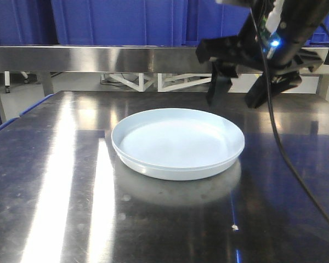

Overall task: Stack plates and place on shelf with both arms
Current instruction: 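Lower the right gripper onto the rim of the plate stack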

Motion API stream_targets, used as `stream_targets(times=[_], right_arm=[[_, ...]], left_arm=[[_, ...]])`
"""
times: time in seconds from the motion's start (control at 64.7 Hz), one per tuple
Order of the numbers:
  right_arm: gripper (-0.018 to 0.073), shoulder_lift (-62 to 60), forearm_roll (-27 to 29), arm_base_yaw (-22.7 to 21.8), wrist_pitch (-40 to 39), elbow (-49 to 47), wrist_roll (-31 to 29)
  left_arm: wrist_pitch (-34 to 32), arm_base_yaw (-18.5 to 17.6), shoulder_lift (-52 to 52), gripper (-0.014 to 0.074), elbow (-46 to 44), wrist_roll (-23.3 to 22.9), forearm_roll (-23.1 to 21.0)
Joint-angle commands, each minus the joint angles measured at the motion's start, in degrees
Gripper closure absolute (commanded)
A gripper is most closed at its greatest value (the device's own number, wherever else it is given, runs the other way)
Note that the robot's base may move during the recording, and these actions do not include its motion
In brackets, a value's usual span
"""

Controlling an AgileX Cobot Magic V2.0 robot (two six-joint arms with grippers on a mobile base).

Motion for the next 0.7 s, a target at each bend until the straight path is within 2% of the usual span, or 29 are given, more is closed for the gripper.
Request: stream_targets(times=[0.0,0.603,0.68], right_arm=[[0.0042,-0.9,0.2,0.0,-1.6,-1.9,-0.3],[0.0042,3.9,0.2,0.0,-1.2,-1.9,-0.3],[0.0066,4.0,0.2,0.0,-1.2,-1.9,-0.3]], left_arm=[[-4.4,0.1,-0.2,0.051,-1.8,-0.4,0.0],[-4.4,0.1,-0.2,0.051,-1.8,-0.4,0.0],[-4.4,0.1,-0.2,0.051,-1.8,-0.4,0.0]])
